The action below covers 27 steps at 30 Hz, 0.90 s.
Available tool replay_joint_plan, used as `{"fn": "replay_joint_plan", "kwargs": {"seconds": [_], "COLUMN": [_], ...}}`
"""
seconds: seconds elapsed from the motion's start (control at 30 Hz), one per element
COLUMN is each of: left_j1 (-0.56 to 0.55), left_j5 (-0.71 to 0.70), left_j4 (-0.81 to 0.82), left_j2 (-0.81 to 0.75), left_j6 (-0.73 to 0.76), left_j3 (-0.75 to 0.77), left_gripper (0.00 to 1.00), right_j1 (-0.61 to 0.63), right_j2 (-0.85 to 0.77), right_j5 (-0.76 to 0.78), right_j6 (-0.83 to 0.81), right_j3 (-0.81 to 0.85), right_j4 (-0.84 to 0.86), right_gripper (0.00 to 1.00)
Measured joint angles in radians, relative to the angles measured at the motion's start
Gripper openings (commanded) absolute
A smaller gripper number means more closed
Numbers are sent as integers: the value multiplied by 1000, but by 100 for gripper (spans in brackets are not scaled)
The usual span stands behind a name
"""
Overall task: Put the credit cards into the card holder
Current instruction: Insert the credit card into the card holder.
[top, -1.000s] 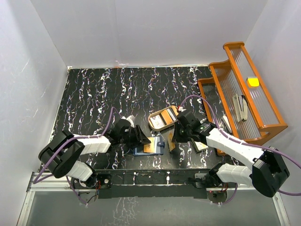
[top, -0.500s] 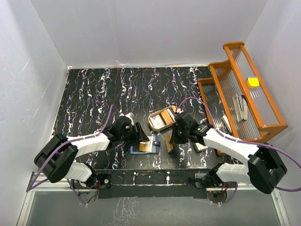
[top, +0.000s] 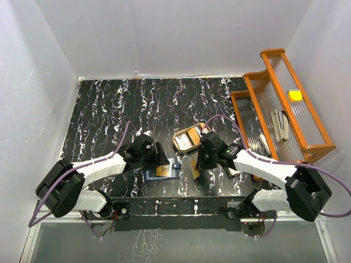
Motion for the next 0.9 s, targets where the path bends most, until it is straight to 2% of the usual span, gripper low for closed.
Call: {"fn": "replay_joint_plan", "kwargs": {"seconds": [0.5,0.73,0.9], "left_j1": [0,0,0], "left_j5": [-136,-184,-177], "left_j4": [-200,-262,-243], "left_j2": [-30,-43,-53], "left_j6": [26,31,14], "left_j3": [83,104,92], "left_gripper": [74,76,75], "right_j1": [26,36,46], "right_j2": [17,17,17], "right_j5": [0,5,8], "right_j6": [5,13,28], "right_j3": [0,0,0], "right_j4": [26,27,37], "right_gripper": [0,0,0]}}
